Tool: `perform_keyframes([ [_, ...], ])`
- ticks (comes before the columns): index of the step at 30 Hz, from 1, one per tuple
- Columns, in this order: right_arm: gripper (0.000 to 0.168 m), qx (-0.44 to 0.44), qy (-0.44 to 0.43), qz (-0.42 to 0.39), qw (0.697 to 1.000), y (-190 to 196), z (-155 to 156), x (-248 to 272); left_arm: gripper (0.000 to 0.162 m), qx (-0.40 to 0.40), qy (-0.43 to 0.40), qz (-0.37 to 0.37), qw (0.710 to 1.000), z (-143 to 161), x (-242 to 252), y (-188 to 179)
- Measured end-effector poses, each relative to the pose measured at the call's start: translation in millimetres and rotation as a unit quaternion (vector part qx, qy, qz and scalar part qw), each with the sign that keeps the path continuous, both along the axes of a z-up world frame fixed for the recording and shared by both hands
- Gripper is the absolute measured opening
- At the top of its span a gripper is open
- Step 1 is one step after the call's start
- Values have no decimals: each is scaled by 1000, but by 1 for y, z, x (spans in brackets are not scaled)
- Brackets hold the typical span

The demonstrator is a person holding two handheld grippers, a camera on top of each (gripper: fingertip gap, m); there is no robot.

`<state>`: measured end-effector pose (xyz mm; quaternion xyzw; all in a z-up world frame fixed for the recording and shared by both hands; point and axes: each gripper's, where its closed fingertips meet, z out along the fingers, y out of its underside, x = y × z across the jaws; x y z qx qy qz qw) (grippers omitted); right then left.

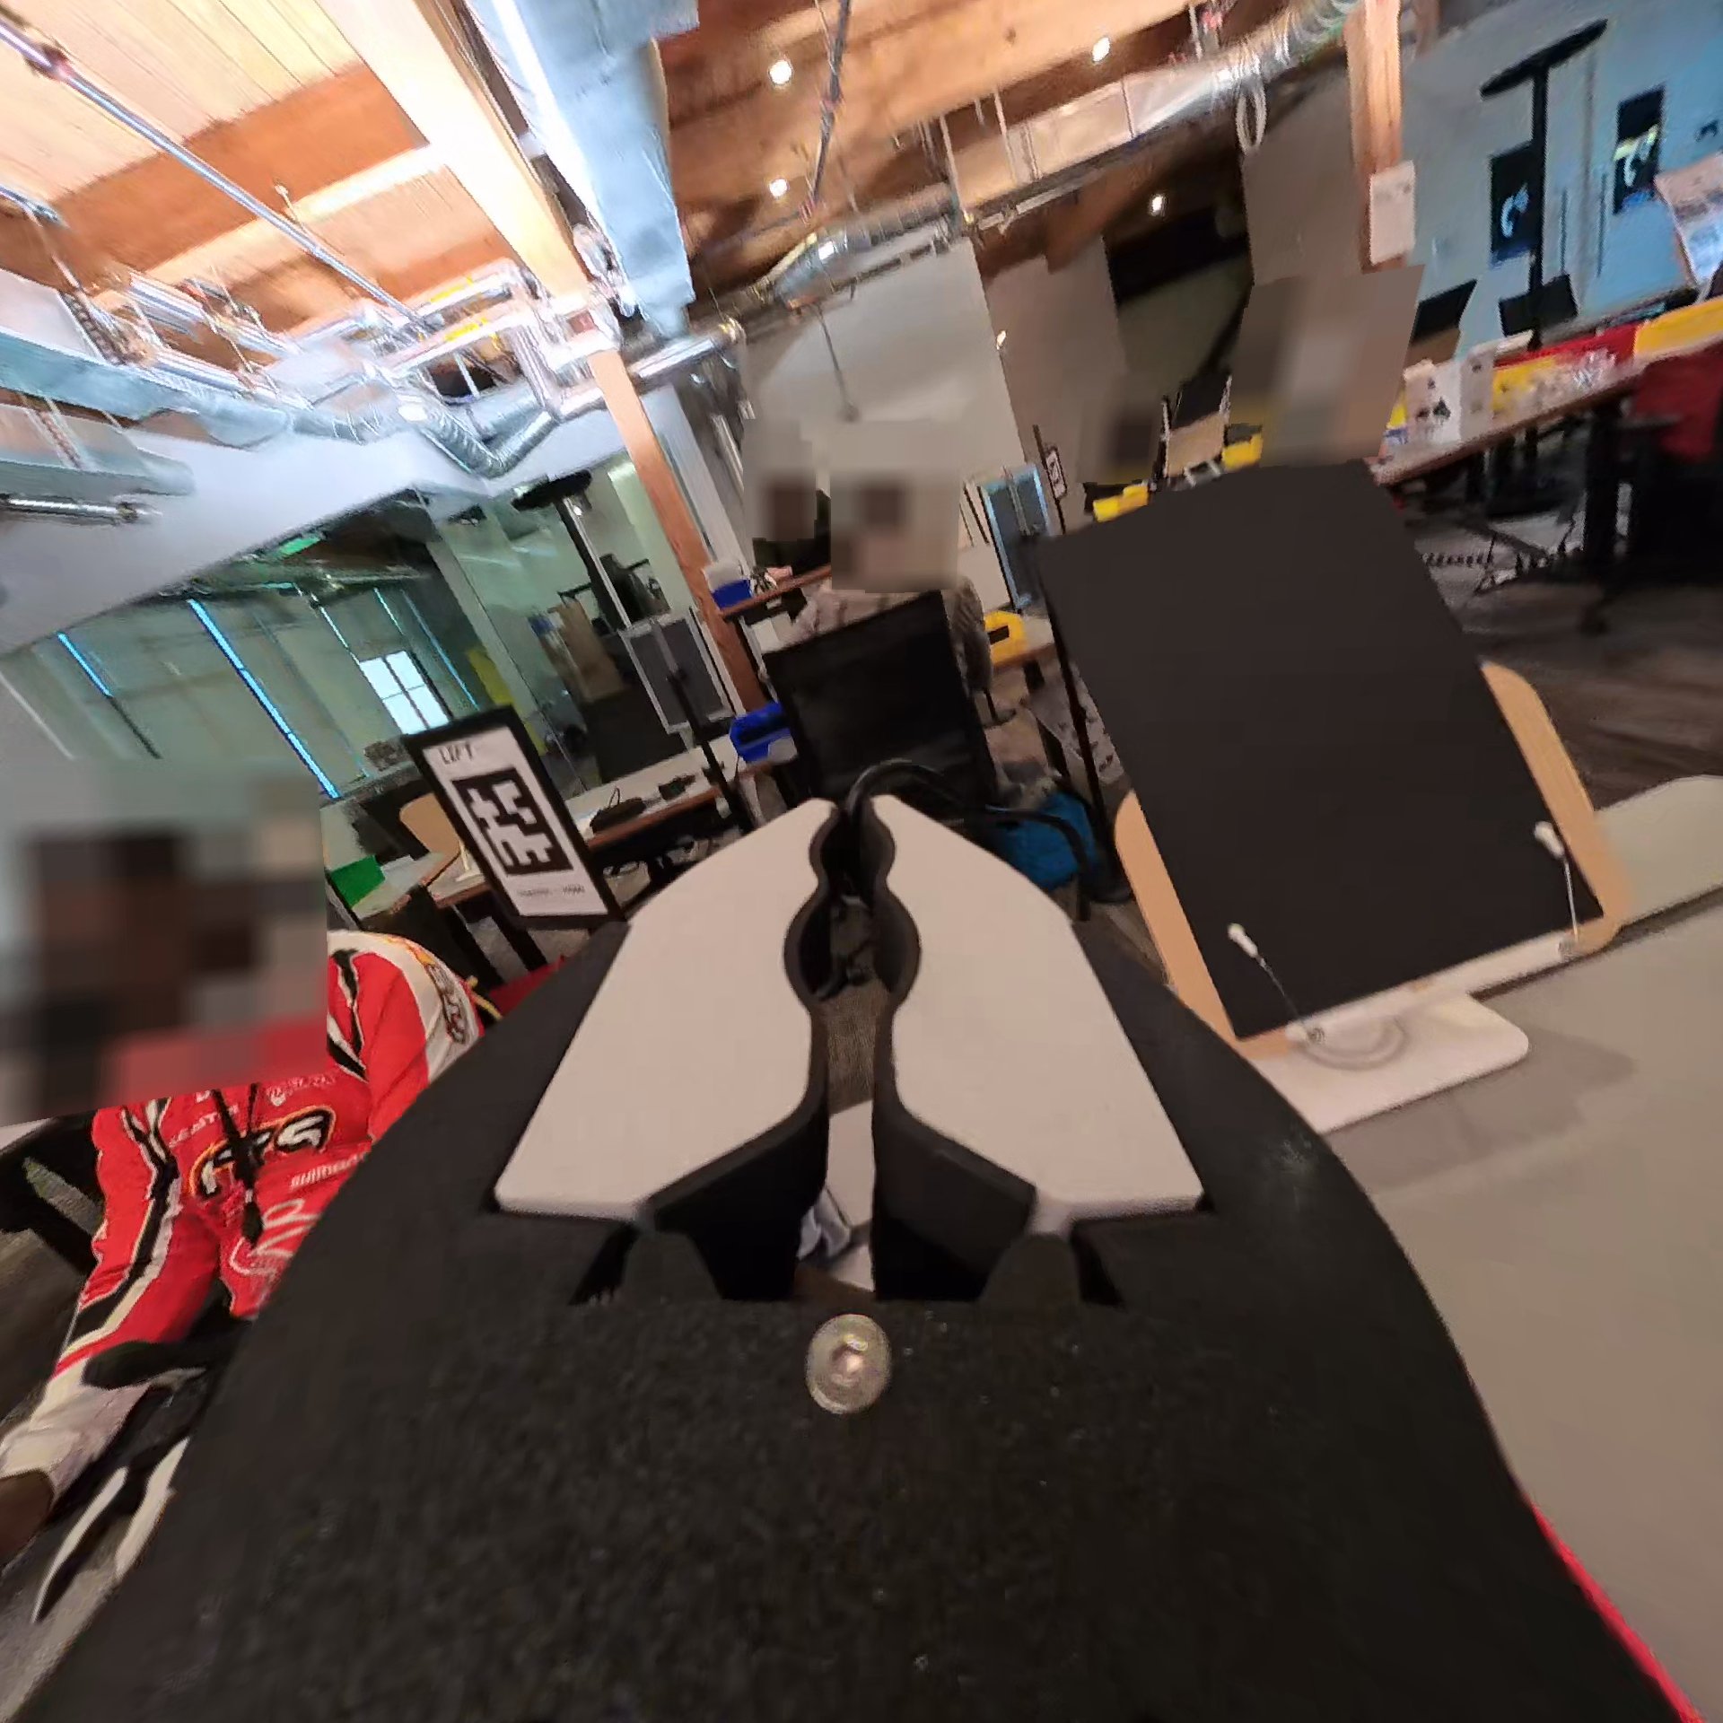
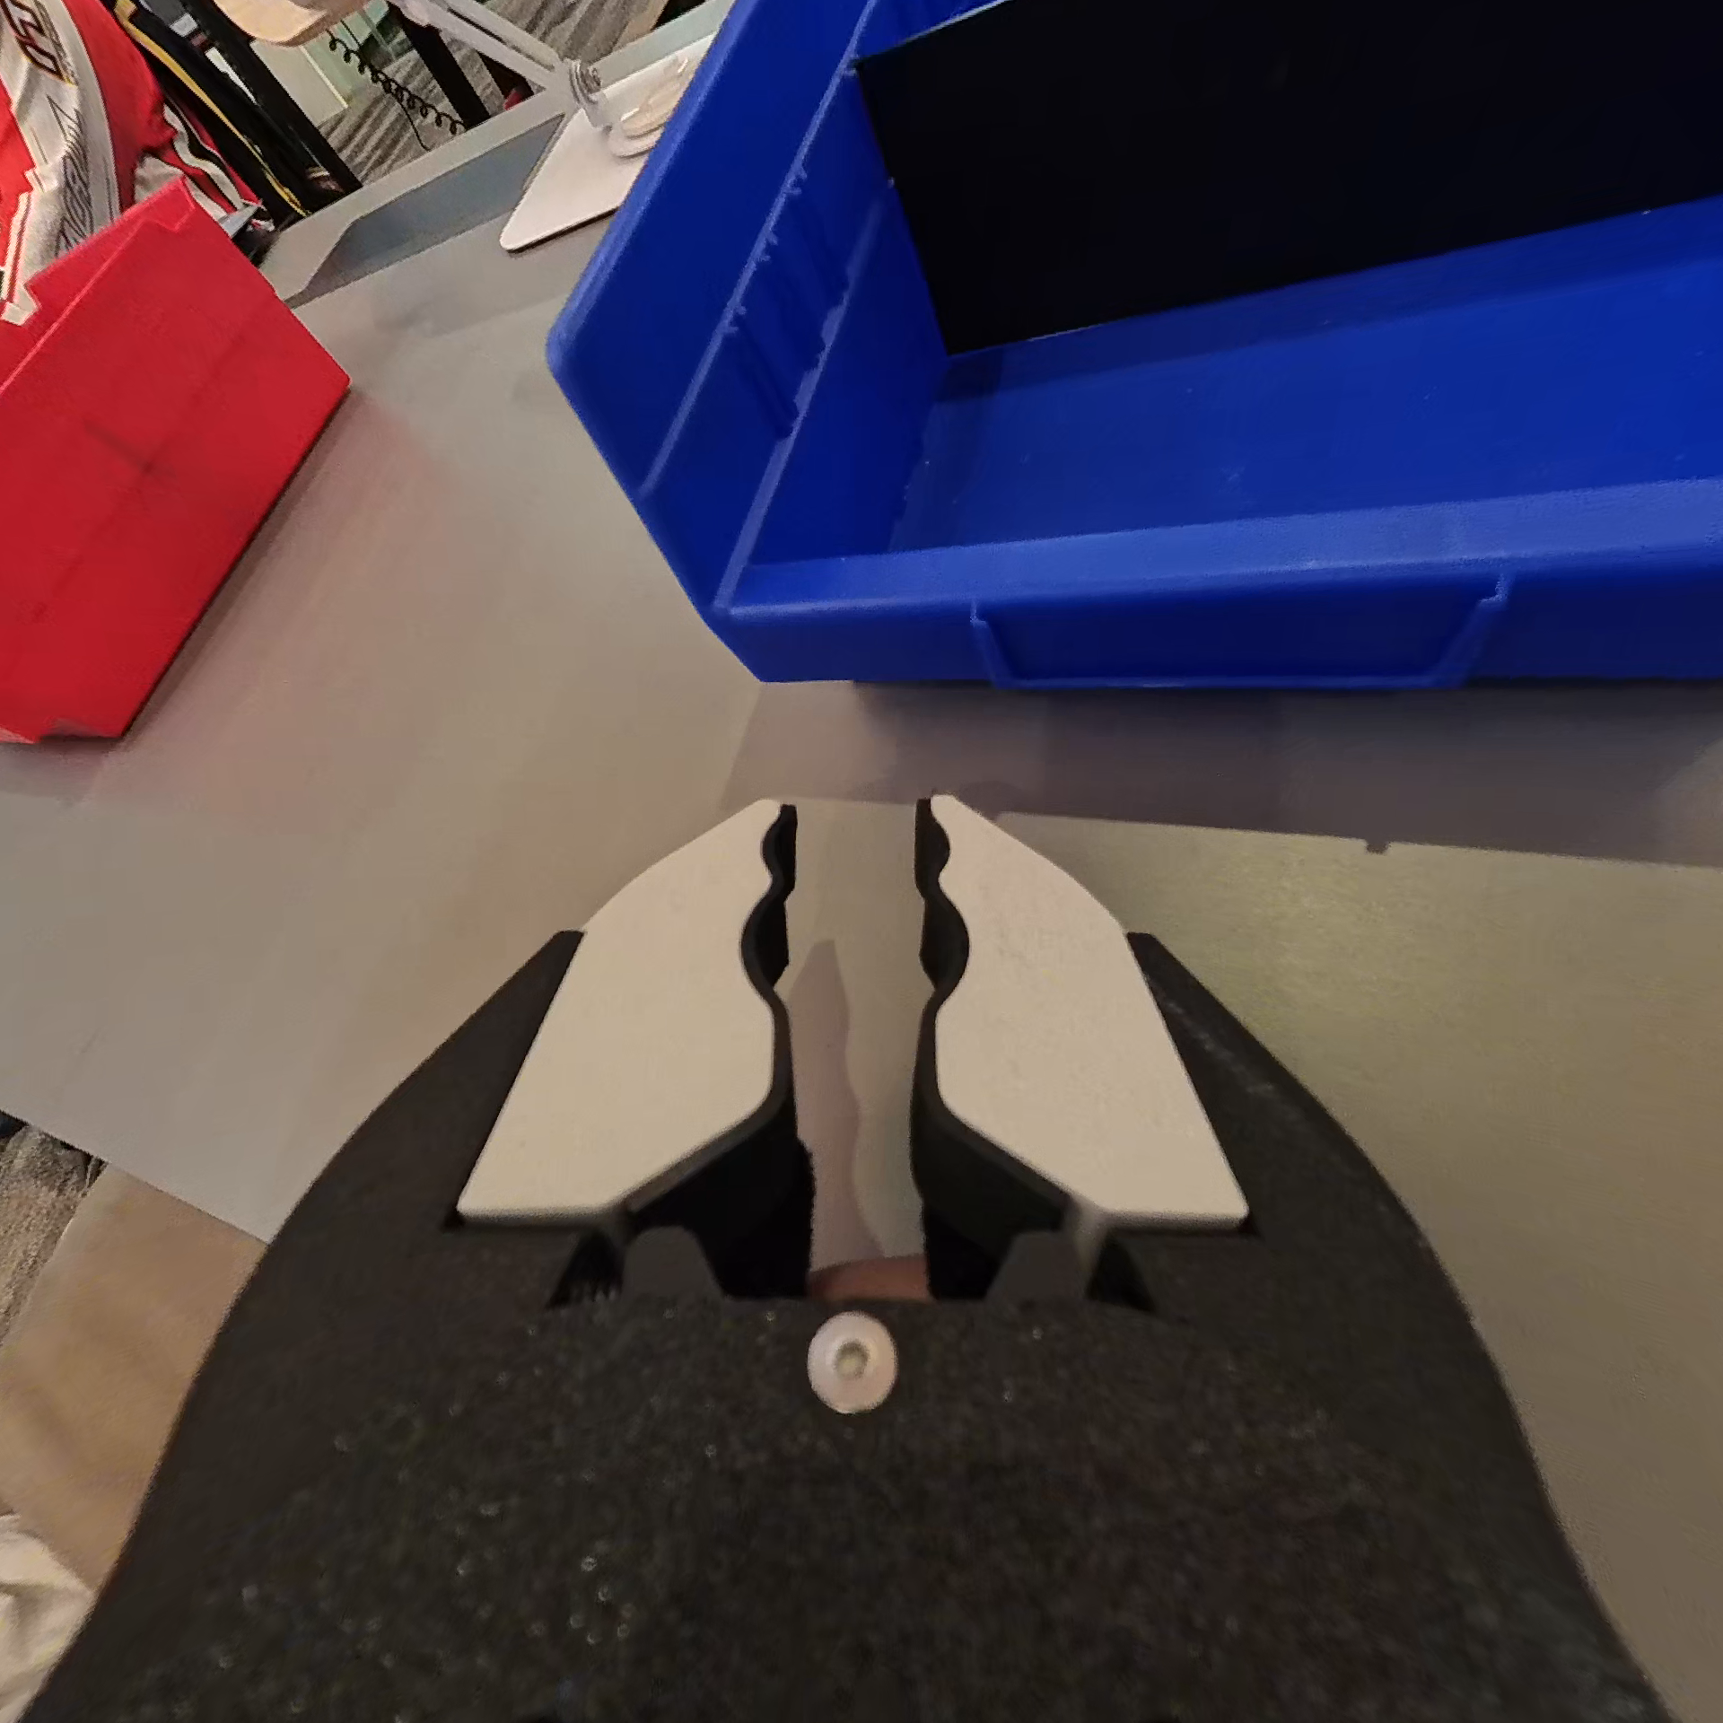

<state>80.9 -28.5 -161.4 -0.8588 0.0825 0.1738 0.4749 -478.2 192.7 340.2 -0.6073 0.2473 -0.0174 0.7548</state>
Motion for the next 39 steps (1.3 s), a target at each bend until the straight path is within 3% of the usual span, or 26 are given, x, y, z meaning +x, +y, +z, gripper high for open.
perform_keyframes([
  [5,24,3,5,-2,1000,0,2,0,2,18,33,-15,999,37,29,-3],
  [12,24,5,-4,4,1000,-1,2,-2,3,30,199,30,979,15,92,28],
  [13,24,5,-2,3,1000,-1,3,-2,2,-5,231,2,973,-6,105,35],
  [15,24,6,2,1,1000,-3,3,-1,2,-137,290,-72,945,-81,127,42],
  [17,24,8,7,-1,1000,-5,4,0,2,-199,366,-75,906,-145,124,44],
  [19,24,8,12,-2,1000,-6,4,0,2,-212,398,-87,888,-171,117,35],
  [21,24,6,16,-1,1000,-7,3,0,2,-203,349,-105,909,-156,113,26],
  [25,24,6,20,0,1000,-4,2,-1,2,-146,184,-152,960,-65,115,4],
  [28,23,7,24,8,1000,0,3,-6,2,-87,121,-173,974,6,124,-14],
  [31,23,9,11,15,1000,3,5,-11,2,-83,110,-227,964,32,155,-31],
  [34,24,12,-1,19,1000,4,6,-14,2,-109,158,-261,946,1,203,-36],
  [39,24,13,-5,16,1000,2,6,-12,3,-169,258,-321,895,-113,300,-42],
])
